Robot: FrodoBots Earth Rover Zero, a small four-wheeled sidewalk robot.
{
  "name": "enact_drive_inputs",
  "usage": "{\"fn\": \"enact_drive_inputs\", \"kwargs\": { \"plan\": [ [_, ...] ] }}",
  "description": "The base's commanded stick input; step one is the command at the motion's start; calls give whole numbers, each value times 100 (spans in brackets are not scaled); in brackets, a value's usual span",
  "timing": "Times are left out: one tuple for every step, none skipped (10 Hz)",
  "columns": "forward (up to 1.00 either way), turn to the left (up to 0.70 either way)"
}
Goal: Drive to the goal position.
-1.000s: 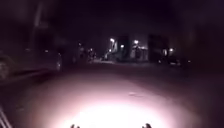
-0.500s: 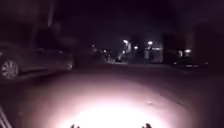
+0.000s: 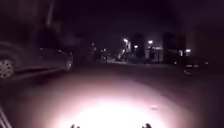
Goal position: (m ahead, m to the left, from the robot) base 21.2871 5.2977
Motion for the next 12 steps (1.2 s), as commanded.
{"fn": "enact_drive_inputs", "kwargs": {
  "plan": [
    [50,0],
    [50,0],
    [50,0],
    [50,0],
    [50,0],
    [50,0],
    [50,0],
    [50,0],
    [50,0],
    [50,0],
    [50,-1],
    [50,-26]
  ]
}}
